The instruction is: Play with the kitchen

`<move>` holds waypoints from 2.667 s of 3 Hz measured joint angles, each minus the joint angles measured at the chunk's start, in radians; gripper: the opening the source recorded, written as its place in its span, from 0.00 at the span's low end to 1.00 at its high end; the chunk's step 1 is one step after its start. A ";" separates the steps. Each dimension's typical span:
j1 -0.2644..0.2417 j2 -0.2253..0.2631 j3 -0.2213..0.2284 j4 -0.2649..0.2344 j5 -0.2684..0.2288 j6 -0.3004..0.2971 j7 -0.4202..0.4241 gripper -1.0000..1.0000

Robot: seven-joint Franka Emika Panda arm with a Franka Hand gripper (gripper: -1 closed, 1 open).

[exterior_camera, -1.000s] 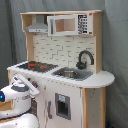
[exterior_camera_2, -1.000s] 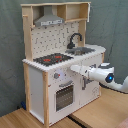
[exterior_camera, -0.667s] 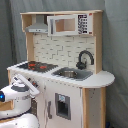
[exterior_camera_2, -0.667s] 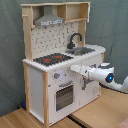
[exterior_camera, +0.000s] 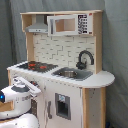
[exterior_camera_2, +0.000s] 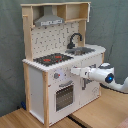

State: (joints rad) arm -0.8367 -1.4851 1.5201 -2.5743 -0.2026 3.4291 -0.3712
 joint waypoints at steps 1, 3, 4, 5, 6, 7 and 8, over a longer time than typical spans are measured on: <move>0.003 0.001 0.001 0.001 0.000 -0.012 -0.106 0.00; 0.010 0.001 0.002 0.005 0.000 -0.042 -0.321 0.00; 0.012 0.001 0.002 0.007 0.000 -0.053 -0.425 0.00; 0.015 0.001 0.002 0.009 0.000 -0.066 -0.530 0.00; 0.026 0.002 0.005 0.018 0.002 -0.128 -0.564 0.00; 0.026 0.002 0.005 0.017 0.002 -0.129 -0.563 1.00; 0.038 0.003 0.009 0.016 0.002 -0.161 -0.504 1.00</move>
State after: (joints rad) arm -0.7991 -1.4822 1.5293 -2.5586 -0.2010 3.2684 -0.8748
